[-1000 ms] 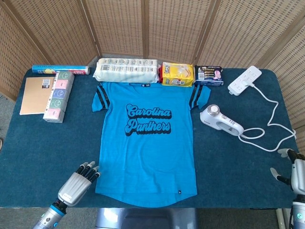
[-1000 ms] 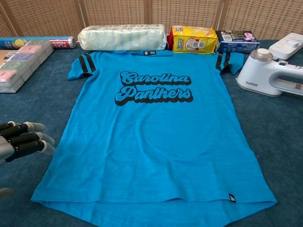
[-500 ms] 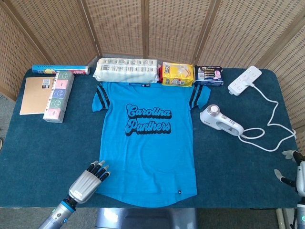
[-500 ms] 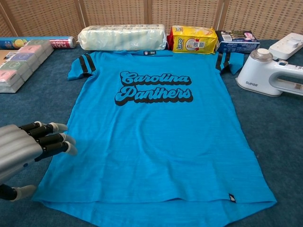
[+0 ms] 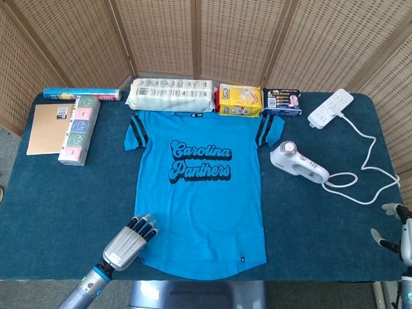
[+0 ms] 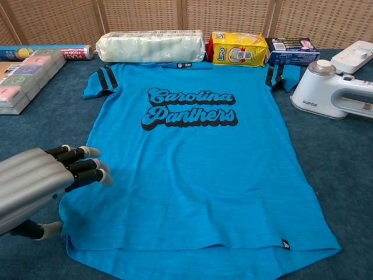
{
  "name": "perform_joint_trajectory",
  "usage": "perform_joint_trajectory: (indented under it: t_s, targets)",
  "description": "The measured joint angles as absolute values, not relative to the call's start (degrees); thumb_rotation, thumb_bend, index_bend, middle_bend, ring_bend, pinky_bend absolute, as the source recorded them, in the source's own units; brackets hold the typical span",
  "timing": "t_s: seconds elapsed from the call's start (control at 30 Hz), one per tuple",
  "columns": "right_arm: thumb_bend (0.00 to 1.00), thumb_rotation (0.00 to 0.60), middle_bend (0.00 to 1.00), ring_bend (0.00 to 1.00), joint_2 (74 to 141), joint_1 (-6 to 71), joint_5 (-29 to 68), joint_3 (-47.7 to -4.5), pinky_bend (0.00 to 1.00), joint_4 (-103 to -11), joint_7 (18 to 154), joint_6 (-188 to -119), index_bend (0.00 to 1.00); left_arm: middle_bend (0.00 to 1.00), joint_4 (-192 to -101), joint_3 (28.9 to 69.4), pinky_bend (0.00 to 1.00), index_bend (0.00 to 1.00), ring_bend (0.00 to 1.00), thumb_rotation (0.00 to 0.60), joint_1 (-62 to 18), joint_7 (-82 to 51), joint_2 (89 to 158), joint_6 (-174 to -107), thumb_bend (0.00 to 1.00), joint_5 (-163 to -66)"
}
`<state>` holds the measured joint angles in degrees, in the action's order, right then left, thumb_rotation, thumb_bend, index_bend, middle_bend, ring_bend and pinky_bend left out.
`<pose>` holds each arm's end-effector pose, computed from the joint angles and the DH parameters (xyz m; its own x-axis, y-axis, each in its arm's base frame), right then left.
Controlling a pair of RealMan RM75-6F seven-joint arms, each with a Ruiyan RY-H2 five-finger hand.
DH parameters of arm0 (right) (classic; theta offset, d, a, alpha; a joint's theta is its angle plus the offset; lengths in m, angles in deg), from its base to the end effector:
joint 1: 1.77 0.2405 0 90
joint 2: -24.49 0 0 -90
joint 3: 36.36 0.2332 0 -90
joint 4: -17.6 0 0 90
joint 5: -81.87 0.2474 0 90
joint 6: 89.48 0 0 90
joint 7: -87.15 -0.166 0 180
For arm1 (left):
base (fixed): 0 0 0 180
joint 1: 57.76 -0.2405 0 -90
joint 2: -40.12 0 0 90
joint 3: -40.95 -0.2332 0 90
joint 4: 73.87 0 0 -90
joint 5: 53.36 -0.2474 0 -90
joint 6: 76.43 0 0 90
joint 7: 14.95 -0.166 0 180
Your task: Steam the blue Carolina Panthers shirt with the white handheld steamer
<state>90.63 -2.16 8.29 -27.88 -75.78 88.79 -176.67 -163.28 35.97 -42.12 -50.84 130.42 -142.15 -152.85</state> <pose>-0.3373 -0.1930 0.1359 0.3616 0.0901 0.9280 -0.9034 0.2802 0.3247 -0.1693 0.1733 -0.0883 0.6928 0.1119 0.7124 0.6160 -0.6055 -0.5039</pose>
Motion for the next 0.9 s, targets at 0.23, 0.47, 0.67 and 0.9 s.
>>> perform_joint_trajectory:
  t_s: [0.23, 0.47, 0.67, 0.9]
  targets:
    - [0.23, 0.6, 0.43, 0.42, 90.51, -2.38, 8.13, -27.75, 0.35, -76.25, 88.99, -177.04, 0.37, 0.21, -163.09, 36.45, 0.19, 0.28, 0.1, 0.6, -41.0, -50.65, 131.89, -141.4, 0.2, -151.79]
    - [0.23, 0.6, 0.43, 0.42, 90.23, -2.74, 8.02, -27.63, 0.35, -76.74, 89.02, -177.58, 0.37, 0.23, -164.01, 35.42, 0.19, 0.38, 0.1, 0.6, -40.17, -50.71, 130.69, -140.09, 0.21, -151.13]
    - [0.23, 0.6, 0.43, 0.42, 90.24, -2.82, 8.07, -27.47, 0.35, -77.03, 88.58, -177.53, 0.37, 0.28, -164.26, 35.05, 0.19, 0.51, 0.12, 0.6, -40.0, -50.06, 129.51, -140.74, 0.22, -150.66]
    - [0.23, 0.6, 0.43, 0.43, 90.21, -2.98, 7.98, -27.27, 0.35, -77.3, 88.22, -177.8, 0.37, 0.3, -163.8, 34.64, 0.19, 0.61, 0.13, 0.6, -39.59, -50.36, 129.22, -140.51, 0.26, -150.26]
